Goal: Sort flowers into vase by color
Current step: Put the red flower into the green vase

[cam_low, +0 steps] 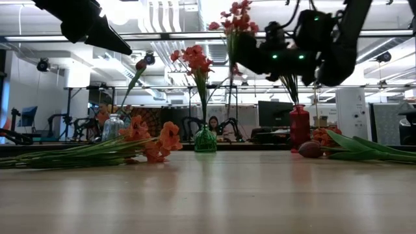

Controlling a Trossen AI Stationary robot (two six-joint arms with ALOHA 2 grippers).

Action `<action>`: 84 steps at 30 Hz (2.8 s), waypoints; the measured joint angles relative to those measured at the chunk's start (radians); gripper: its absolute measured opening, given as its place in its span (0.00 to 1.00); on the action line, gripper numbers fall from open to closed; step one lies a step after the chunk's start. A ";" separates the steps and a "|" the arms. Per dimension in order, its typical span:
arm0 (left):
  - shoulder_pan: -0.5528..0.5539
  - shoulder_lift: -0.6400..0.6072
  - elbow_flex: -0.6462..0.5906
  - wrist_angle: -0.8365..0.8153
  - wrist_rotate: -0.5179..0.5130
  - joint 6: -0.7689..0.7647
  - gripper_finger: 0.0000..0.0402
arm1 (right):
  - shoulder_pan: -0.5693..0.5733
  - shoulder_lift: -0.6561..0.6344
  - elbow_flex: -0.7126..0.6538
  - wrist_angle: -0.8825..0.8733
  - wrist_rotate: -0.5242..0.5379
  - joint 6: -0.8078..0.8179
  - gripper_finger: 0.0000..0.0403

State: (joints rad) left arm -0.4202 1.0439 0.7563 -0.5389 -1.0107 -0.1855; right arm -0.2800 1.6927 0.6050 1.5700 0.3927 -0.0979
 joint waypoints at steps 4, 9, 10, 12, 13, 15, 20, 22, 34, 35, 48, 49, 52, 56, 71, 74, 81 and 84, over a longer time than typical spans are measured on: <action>0.000 0.000 0.000 -0.002 0.000 0.003 0.47 | -0.009 0.056 0.067 -0.001 0.000 -0.005 0.07; 0.000 0.000 0.000 -0.002 0.000 0.004 0.47 | -0.027 0.091 0.135 0.002 -0.005 -0.015 0.07; 0.000 0.000 0.000 -0.002 0.000 0.004 0.47 | -0.031 0.096 0.145 0.000 -0.008 -0.019 0.07; 0.000 0.000 -0.003 -0.002 0.000 0.005 0.47 | -0.041 0.103 0.163 0.001 -0.008 -0.026 0.07; 0.000 0.000 -0.004 -0.002 0.000 0.004 0.47 | -0.046 0.107 0.170 0.002 -0.008 -0.026 0.07; 0.001 0.000 -0.007 -0.002 0.000 0.005 0.47 | -0.059 0.111 0.182 0.000 -0.009 -0.026 0.07; 0.002 0.000 -0.009 -0.001 0.000 0.011 0.47 | -0.087 0.126 0.220 -0.001 -0.036 -0.018 0.07; 0.002 0.000 -0.009 -0.001 0.000 0.012 0.47 | -0.096 0.139 0.237 -0.002 -0.050 -0.004 0.07; 0.002 0.000 -0.009 -0.002 0.000 0.012 0.47 | -0.138 0.209 0.321 -0.042 -0.060 0.014 0.07; 0.002 0.000 -0.009 -0.001 0.000 0.012 0.47 | -0.140 0.210 0.326 -0.049 -0.060 0.019 0.07; 0.003 0.000 -0.009 -0.001 0.000 0.016 0.47 | -0.152 0.210 0.326 -0.055 -0.057 0.028 0.07; 0.003 0.000 -0.009 -0.001 0.000 0.016 0.47 | -0.156 0.210 0.326 -0.055 -0.056 0.038 0.07; 0.003 0.000 -0.009 -0.001 0.000 0.016 0.47 | -0.164 0.209 0.326 -0.066 -0.056 0.065 0.07; 0.003 0.000 -0.009 0.000 0.000 0.016 0.47 | -0.166 0.209 0.325 -0.072 -0.060 0.081 0.07; 0.003 0.000 -0.009 0.004 0.000 0.016 0.47 | -0.169 0.209 0.330 -0.105 -0.060 0.144 0.07; 0.003 0.000 -0.009 0.005 0.000 0.016 0.47 | -0.169 0.208 0.358 -0.144 -0.060 0.140 0.07; 0.003 0.000 -0.009 0.004 0.000 0.016 0.47 | -0.168 0.208 0.390 -0.203 -0.060 0.093 0.07; 0.003 0.000 -0.009 0.004 0.000 0.019 0.47 | -0.168 0.208 0.390 -0.206 -0.060 0.102 0.07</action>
State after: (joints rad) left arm -0.4168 1.0439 0.7475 -0.5350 -1.0111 -0.1669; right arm -0.4477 1.9003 0.9951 1.3640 0.3328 0.0043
